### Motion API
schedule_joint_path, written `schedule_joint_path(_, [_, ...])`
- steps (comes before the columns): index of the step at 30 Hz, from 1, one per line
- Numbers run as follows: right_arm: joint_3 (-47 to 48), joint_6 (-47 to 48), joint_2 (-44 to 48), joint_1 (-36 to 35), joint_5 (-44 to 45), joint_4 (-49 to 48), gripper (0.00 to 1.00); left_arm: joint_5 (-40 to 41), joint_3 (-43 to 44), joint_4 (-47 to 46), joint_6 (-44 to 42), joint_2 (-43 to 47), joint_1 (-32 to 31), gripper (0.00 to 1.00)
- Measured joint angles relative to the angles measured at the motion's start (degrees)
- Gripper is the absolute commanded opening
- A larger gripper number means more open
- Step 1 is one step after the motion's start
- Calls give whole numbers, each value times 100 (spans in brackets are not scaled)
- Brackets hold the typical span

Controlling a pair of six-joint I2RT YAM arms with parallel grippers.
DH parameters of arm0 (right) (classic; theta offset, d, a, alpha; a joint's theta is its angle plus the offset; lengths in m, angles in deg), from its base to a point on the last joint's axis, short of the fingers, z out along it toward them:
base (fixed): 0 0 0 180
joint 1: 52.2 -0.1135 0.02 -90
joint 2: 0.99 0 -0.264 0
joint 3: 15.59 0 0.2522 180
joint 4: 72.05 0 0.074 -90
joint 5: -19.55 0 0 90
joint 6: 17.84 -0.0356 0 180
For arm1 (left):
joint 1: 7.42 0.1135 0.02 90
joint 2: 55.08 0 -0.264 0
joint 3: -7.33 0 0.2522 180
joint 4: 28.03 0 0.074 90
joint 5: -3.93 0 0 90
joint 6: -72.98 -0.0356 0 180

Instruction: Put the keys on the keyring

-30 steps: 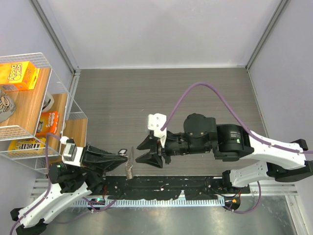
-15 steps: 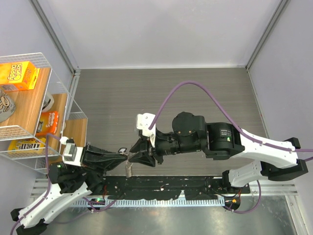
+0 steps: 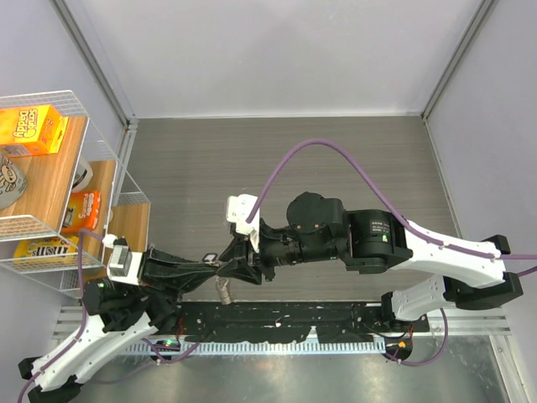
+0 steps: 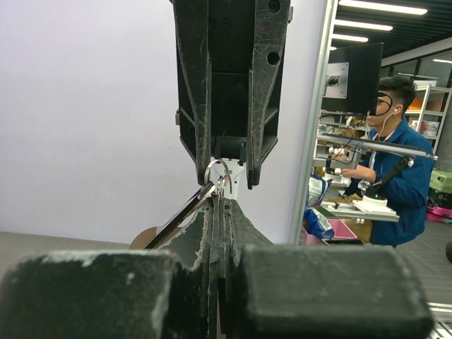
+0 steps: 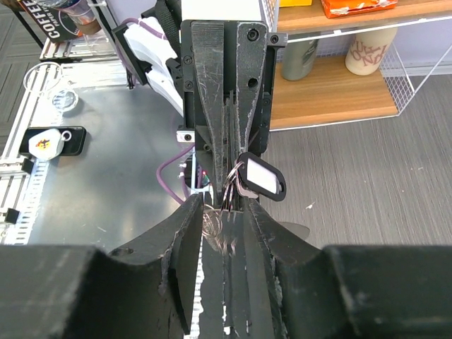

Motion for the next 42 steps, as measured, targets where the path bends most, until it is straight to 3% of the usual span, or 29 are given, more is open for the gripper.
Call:
schedule_joint_path(6, [0,39,-9,0,7,33,26,26,0,-2,0,0,0,0])
schedule_joint_path(14, [26,66,-85,0,0,142,23,42,0,-7,2,0,0,0])
schedule_joint_path(17, [31,76,-118,0,-2,190,5,39,0,-22,4,-2,0,0])
schedule_joint_path(26, [-46,234,-68,0,0,122,5,46,0,-37,9,-22,0,0])
schedule_joint_path(35, [-396,442,184,-4,24,48,5,107,133,505,42,26,-4,29])
schedule_joint_path(42, [-695,476,756,-17,26,219,5,251,566,1576,-9,409,-4,33])
